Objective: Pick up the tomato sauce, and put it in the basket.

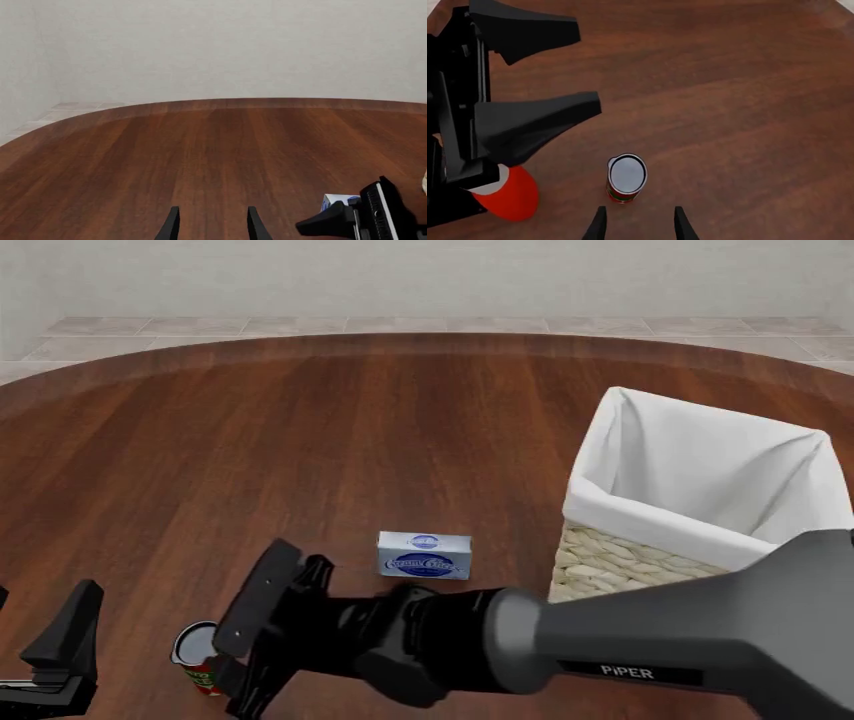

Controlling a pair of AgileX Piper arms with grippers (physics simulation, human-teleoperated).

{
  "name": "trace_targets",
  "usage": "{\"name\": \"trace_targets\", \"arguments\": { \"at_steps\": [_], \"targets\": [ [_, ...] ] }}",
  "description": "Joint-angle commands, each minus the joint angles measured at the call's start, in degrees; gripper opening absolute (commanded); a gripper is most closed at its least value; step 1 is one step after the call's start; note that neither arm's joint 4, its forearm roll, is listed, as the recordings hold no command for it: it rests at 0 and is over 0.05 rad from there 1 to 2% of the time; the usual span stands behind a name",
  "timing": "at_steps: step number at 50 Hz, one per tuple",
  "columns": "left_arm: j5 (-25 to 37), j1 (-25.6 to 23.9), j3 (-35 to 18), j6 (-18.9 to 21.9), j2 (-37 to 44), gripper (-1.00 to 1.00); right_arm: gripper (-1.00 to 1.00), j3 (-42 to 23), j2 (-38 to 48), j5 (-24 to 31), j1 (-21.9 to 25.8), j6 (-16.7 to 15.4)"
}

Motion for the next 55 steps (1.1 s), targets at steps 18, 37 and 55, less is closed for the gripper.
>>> {"name": "trace_targets", "arguments": {
  "at_steps": [18,37,55],
  "targets": [
    [0.0,0.0,0.0,0.0,0.0,1.00,1.00,-3.8,4.0,-0.1,1.4,0.2],
    [0.0,0.0,0.0,0.0,0.0,1.00,1.00,-6.1,6.8,0.1,0.9,0.1],
    [0.0,0.0,0.0,0.0,0.0,1.00,1.00,-8.9,10.3,0.1,0.7,-0.2]
  ]
}}
